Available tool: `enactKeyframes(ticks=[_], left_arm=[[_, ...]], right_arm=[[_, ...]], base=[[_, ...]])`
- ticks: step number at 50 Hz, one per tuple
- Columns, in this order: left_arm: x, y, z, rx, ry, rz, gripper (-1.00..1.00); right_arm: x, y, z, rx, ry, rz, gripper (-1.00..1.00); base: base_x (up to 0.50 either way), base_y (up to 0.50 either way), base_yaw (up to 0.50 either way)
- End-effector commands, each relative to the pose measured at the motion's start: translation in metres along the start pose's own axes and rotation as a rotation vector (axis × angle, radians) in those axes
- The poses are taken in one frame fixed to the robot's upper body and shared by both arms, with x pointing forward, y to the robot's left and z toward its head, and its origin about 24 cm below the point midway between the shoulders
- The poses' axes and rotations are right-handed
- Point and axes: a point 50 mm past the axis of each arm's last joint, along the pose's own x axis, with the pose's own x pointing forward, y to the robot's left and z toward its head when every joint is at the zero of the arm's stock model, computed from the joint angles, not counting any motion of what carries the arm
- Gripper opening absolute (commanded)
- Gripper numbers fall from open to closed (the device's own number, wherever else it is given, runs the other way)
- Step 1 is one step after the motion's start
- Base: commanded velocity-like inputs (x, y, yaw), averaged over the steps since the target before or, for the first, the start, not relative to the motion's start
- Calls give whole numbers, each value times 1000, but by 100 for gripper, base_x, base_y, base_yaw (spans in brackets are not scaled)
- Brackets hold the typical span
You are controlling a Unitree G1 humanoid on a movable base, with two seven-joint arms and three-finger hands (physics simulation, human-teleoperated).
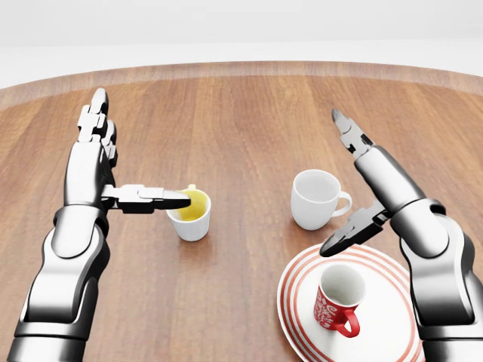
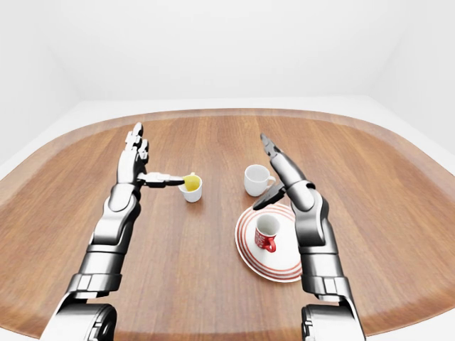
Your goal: Pick up the red mug and put it on the plate
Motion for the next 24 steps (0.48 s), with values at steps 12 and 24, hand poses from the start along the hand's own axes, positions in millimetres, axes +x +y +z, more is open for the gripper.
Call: enactKeyframes(ticks=[12,24], left_arm=[[-5,8,47,-3,-203,12,100],[-17,13,100,-26,-430,17,100]], right_arm=[[-6,-44,63,-48,-248,-146,100],[-22,-77,100,-27,-428,-302,100]], base=[[0,0,0],[0,0,0]])
